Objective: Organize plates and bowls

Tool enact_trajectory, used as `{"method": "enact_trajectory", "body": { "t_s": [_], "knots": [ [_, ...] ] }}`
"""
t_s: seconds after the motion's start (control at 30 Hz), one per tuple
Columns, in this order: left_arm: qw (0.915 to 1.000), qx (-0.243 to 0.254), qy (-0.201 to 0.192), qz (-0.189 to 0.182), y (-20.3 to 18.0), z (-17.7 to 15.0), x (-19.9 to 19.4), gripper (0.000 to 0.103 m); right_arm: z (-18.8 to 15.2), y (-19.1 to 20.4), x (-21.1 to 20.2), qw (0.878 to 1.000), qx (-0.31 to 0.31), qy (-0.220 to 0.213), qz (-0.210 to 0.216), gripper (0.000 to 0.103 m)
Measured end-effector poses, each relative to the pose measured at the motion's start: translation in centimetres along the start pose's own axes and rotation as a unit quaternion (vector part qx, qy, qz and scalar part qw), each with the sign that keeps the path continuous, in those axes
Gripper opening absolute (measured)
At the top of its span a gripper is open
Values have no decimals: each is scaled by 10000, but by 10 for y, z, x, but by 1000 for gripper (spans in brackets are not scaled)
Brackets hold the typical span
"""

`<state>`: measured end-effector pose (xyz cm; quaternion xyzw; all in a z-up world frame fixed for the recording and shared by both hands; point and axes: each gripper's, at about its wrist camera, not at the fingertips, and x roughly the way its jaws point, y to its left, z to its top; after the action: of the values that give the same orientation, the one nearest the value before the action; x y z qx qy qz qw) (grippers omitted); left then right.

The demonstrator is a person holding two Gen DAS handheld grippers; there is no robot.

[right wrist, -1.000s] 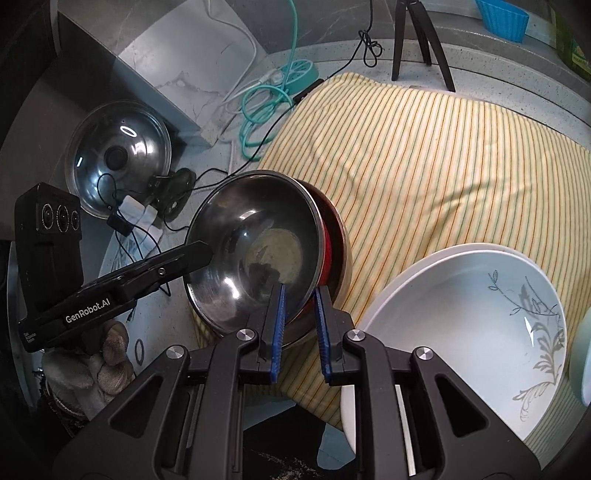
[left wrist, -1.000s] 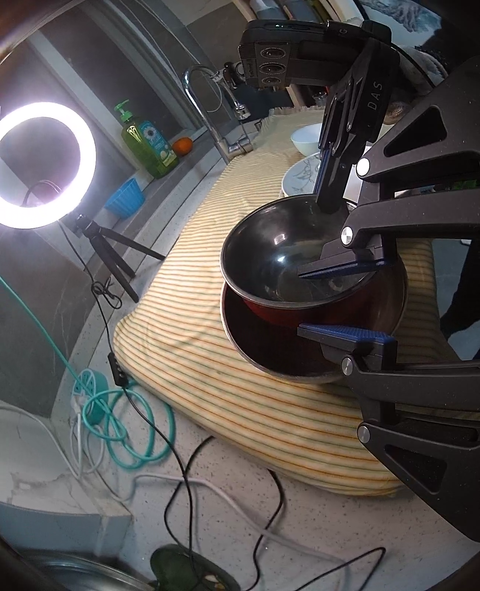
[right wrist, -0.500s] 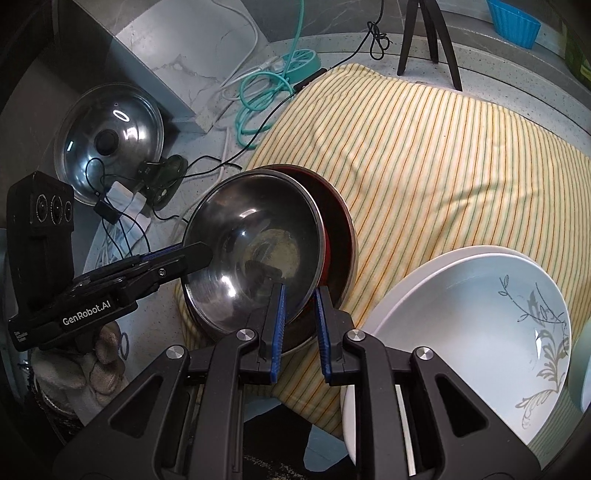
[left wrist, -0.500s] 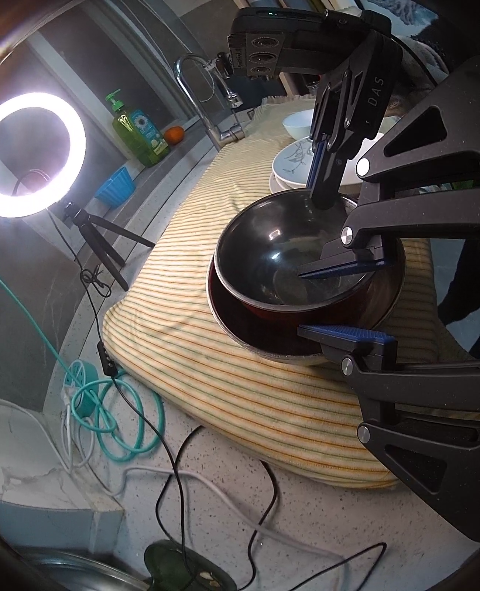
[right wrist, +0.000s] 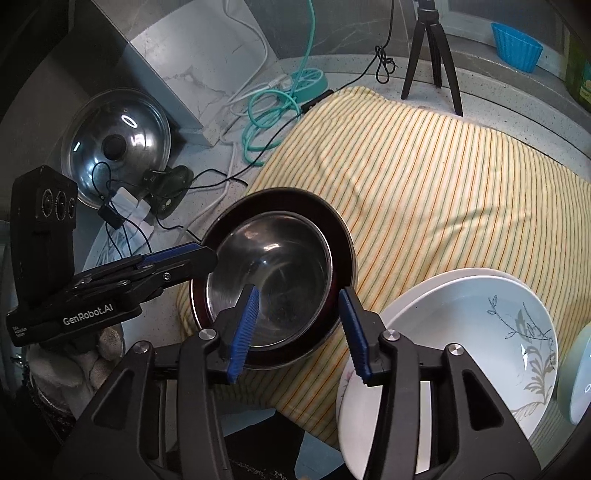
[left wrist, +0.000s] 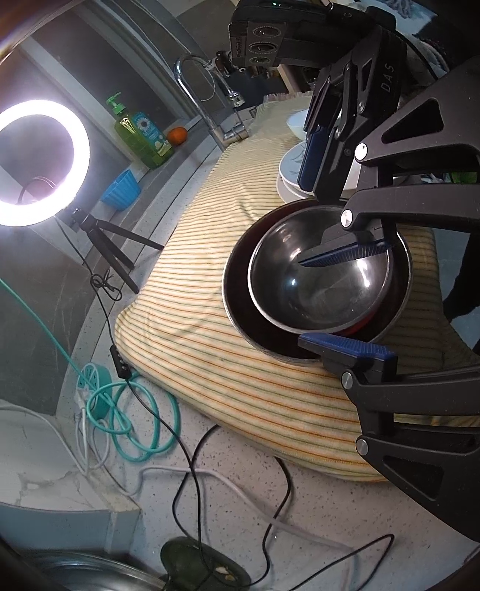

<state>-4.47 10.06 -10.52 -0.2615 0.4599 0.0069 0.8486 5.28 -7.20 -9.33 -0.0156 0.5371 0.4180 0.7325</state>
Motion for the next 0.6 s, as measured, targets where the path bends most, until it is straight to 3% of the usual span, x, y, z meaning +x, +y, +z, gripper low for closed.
{"method": "enact_trajectory", "body": {
  "t_s": [0.2, 0.3, 0.43, 0.53, 0.6],
  "knots": [
    [9999, 101, -85, -56, -12, 6, -3, 38, -2, -10, -23, 9996, 98, -267, -21, 48],
    [9997, 183, -101, -130, -24, 9, -2, 52, -4, -20, -38, 9988, 213, -428, -112, 58],
    [9991, 316, -61, -292, -44, 12, 4, 53, -10, -41, -61, 9967, 445, -637, -245, 65],
    [9980, 474, 21, -419, -63, 13, 12, 55, -16, -60, -79, 9937, 687, -796, -379, 79],
    [9971, 584, 71, -486, -75, 12, 17, 55, -20, -73, -91, 9913, 835, -903, -476, 82]
  ]
}}
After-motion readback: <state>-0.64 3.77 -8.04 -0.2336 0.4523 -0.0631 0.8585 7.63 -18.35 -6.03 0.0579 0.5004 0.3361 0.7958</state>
